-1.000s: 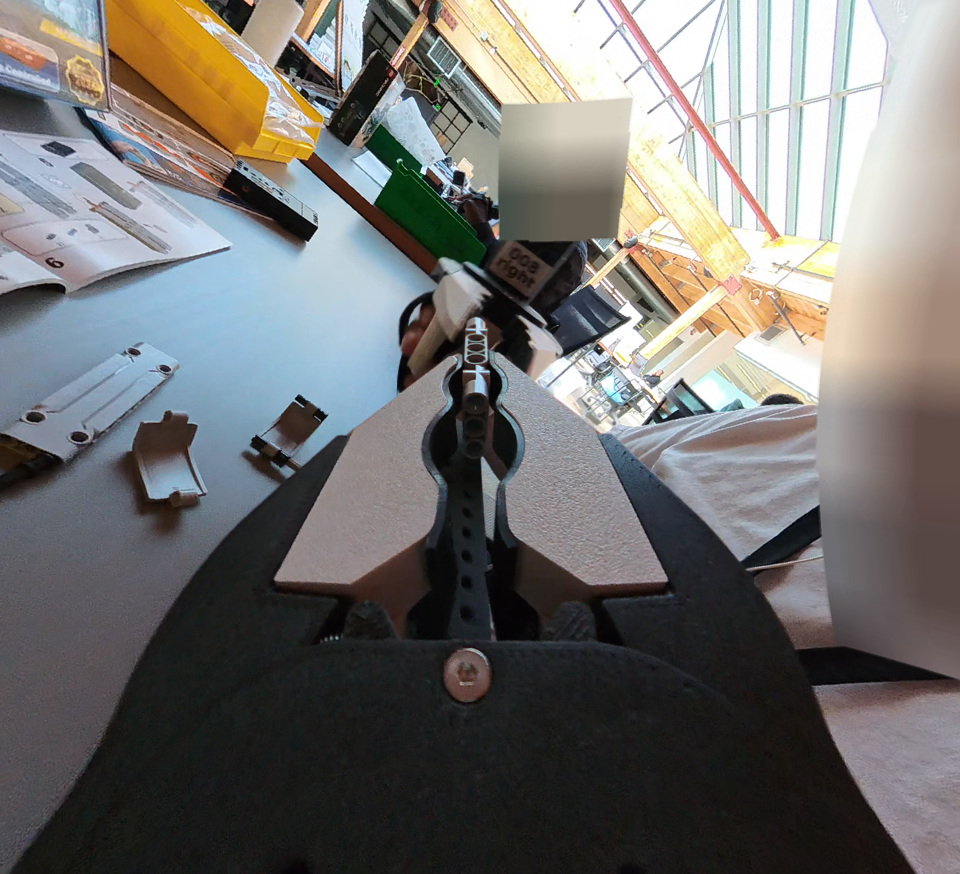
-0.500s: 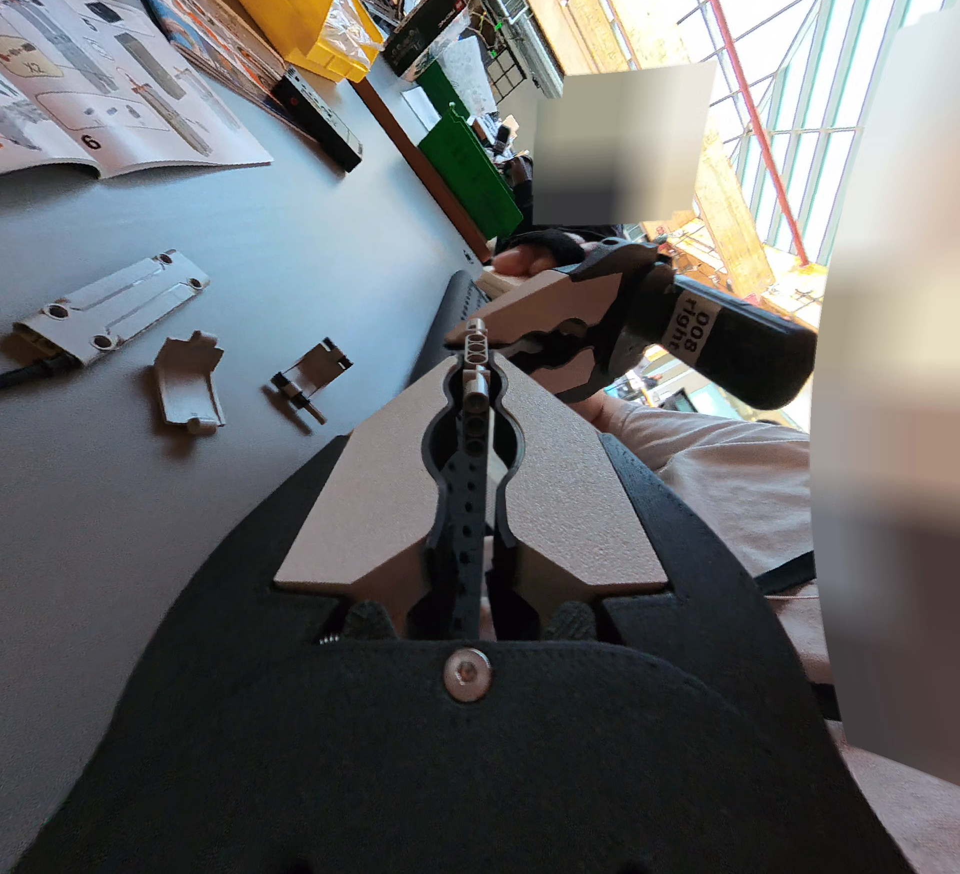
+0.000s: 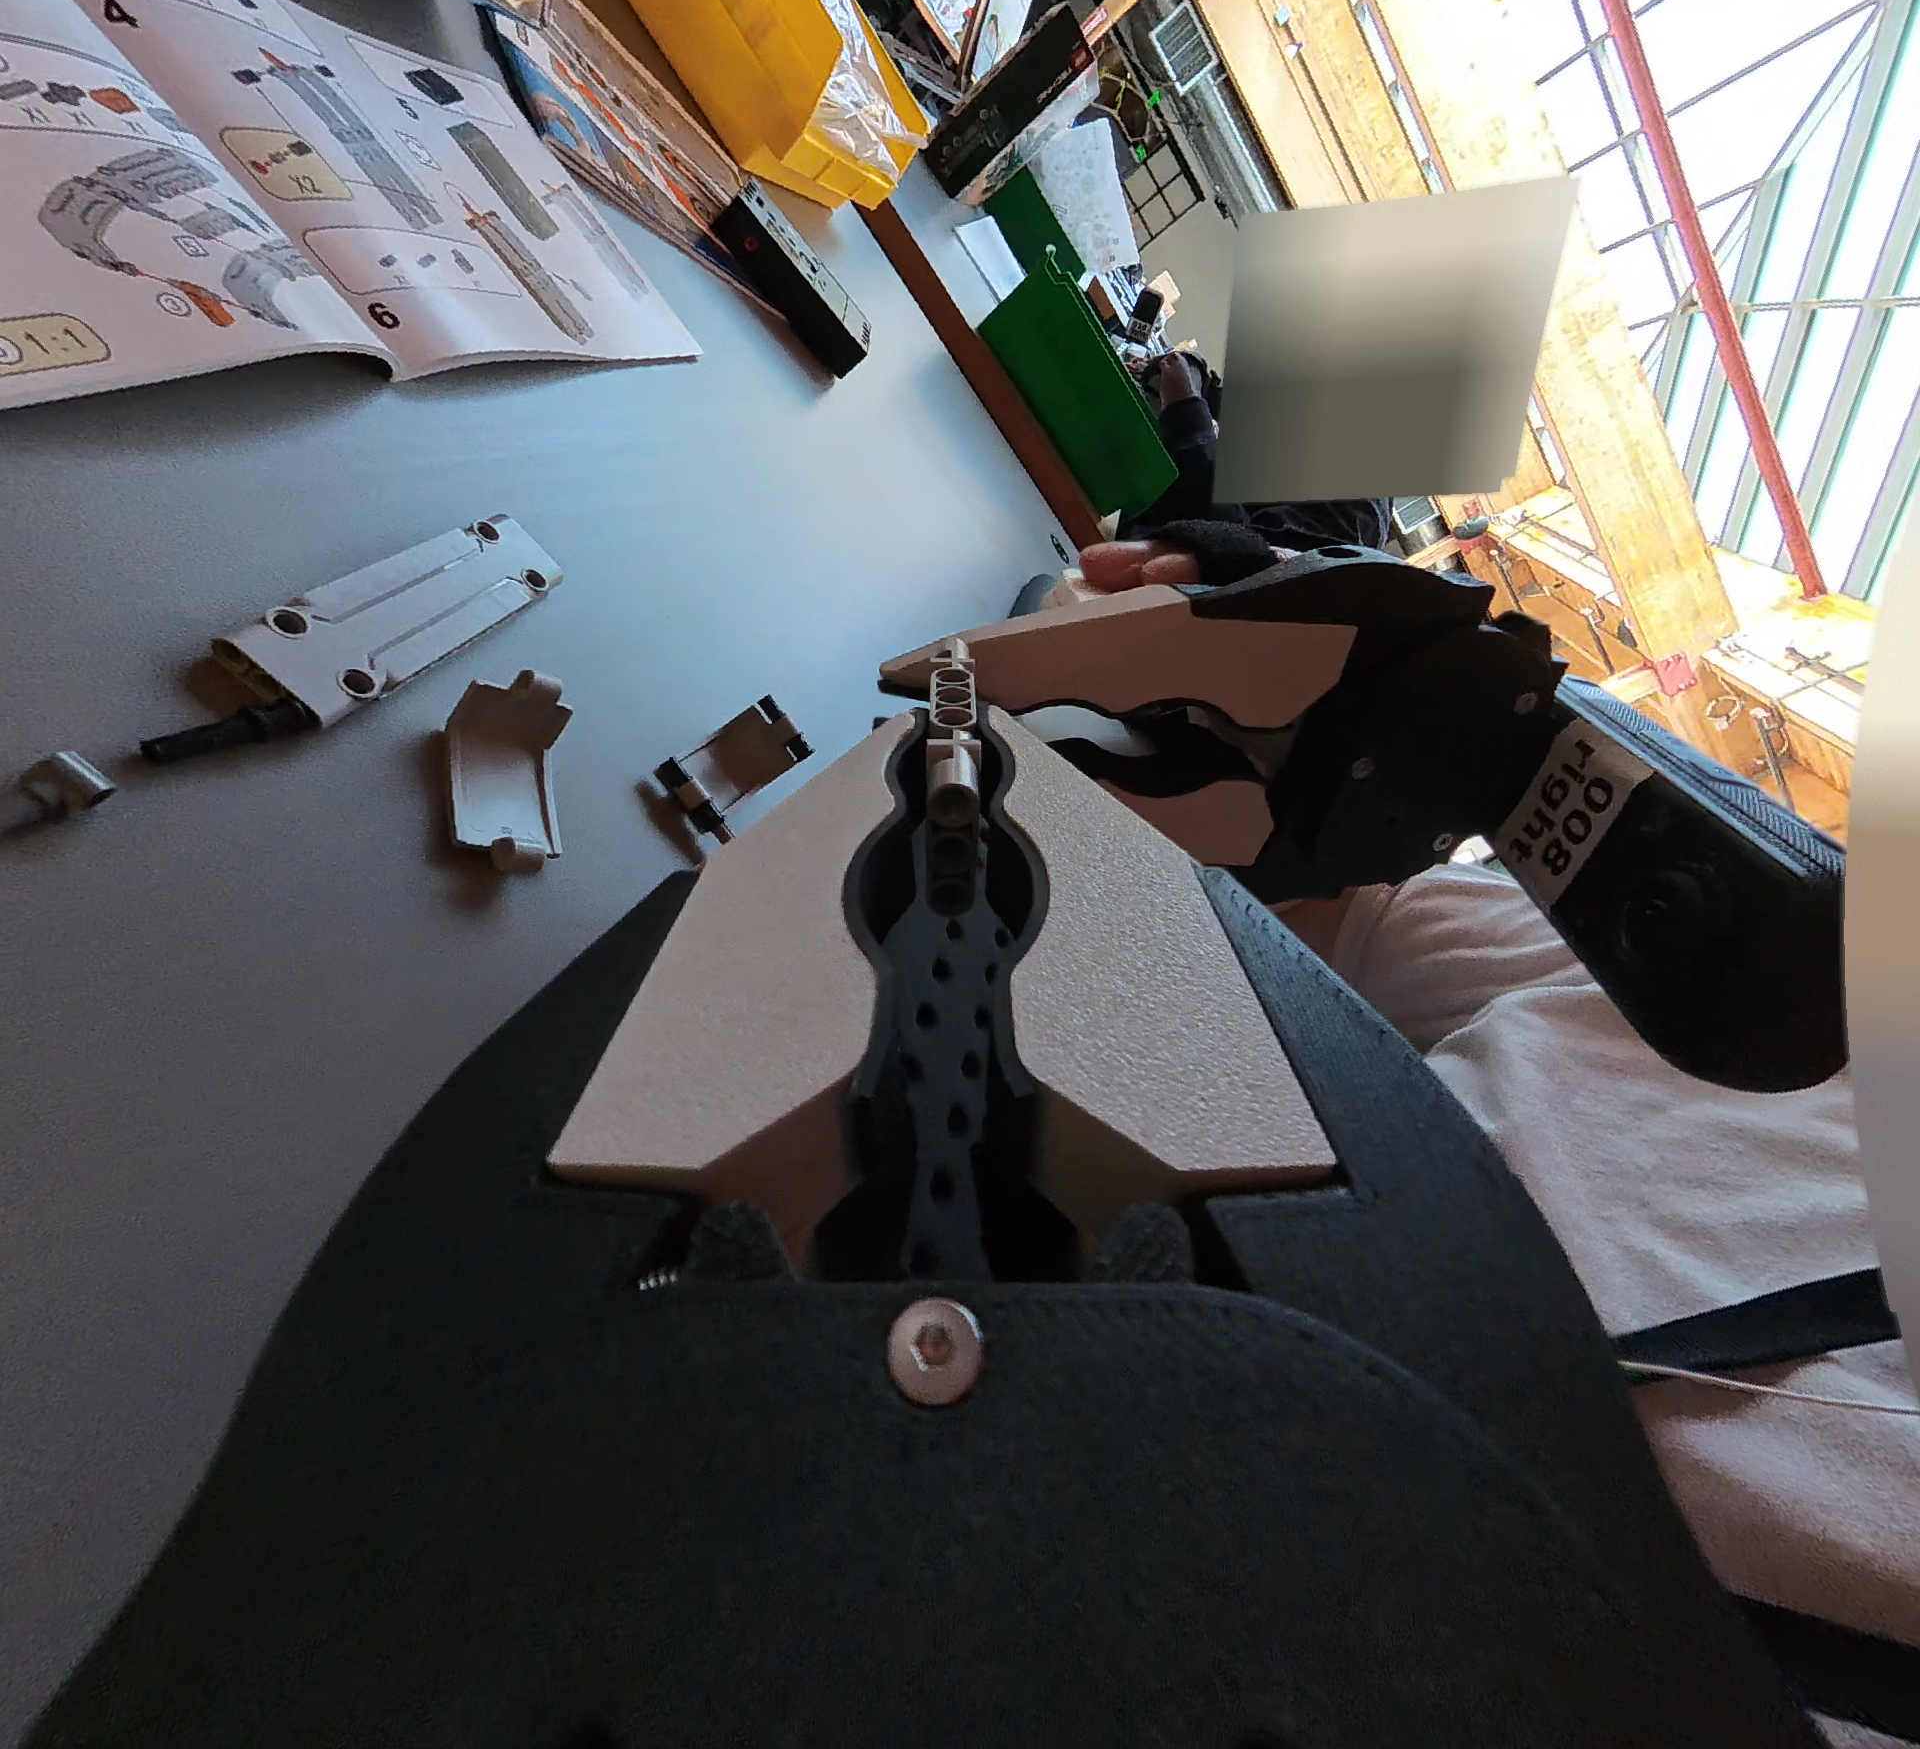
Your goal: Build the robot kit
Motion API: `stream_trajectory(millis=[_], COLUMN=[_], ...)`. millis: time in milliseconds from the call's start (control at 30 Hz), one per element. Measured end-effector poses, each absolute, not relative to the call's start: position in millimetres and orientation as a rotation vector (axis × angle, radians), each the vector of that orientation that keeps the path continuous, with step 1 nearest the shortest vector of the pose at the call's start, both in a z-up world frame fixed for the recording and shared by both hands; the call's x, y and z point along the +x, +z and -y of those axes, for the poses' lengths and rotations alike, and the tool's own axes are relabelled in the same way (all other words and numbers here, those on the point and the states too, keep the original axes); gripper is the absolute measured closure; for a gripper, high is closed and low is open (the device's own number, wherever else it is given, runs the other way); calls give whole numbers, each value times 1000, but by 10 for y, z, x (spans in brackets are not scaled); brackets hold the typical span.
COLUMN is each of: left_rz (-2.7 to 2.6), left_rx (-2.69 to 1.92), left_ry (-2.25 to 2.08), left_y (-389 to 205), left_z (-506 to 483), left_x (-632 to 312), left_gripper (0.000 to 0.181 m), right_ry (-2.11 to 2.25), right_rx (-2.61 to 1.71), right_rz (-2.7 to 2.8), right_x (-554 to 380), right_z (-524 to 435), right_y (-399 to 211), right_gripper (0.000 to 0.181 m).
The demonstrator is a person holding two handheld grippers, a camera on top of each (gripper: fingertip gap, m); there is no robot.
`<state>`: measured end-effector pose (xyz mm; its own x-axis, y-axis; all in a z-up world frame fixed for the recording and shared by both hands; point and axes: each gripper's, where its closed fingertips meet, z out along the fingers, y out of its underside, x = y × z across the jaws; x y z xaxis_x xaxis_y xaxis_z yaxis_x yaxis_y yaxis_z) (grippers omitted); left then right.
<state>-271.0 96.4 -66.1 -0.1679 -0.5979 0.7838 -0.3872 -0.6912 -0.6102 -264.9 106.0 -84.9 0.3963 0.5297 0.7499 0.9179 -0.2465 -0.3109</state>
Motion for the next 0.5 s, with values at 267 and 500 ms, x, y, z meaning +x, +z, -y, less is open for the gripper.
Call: stream_trajectory(millis=[267,500], left_rz=[-1175,-1177], left_rx=[-1877,-1898], left_ry=[-1926,-1911], left_y=[-626,-691], left_z=[-959,-971], left_x=[-2736,-2731], left_gripper=[176,176], right_ry=[-722,-716], right_rx=[-1875,-1902], right_rz=[1235,1239], right_x=[-2645,-2634], right_z=[-1071,-1086], right_y=[-823,-895], right_gripper=[174,173])
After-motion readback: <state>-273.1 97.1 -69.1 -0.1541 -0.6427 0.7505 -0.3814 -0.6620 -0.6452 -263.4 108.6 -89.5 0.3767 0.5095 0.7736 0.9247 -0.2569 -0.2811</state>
